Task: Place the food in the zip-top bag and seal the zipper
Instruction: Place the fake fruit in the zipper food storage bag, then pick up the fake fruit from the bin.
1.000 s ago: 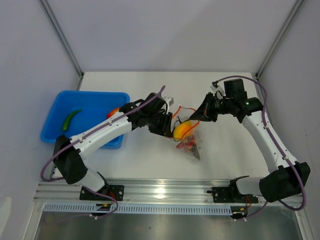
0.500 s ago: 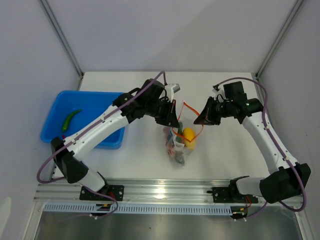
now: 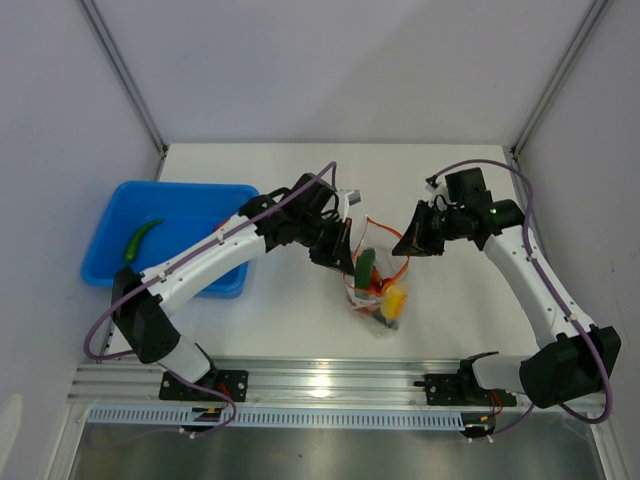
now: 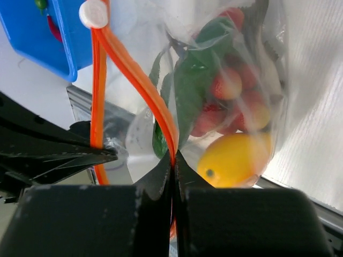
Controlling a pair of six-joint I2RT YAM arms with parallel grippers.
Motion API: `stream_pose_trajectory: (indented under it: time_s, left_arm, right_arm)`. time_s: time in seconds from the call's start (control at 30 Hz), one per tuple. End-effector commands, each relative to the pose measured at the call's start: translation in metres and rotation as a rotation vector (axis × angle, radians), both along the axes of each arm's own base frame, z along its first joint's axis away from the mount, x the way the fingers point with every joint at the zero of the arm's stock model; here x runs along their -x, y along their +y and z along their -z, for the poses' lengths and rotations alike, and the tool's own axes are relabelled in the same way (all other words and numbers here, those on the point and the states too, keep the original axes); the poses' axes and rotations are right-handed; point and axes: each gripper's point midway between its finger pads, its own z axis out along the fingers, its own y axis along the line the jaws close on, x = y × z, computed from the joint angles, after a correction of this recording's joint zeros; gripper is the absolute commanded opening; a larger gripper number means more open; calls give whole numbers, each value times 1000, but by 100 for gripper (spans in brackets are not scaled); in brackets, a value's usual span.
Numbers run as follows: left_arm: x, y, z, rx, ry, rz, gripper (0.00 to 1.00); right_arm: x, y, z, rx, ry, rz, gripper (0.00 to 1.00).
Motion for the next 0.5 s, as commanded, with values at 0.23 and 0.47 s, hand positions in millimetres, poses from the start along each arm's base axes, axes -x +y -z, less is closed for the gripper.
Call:
stream_pose_trajectory:
  time_s: [0.23,0.47]
  left_arm:
    - [-12,-4,-43,82,-94,-36,1]
    - [-14,4,-18,36,-79,-58,1]
  right_arm:
    - [-8,-4,-36,9,-117,-3,0]
    - [-6,-5,-26,16,-98,0,0]
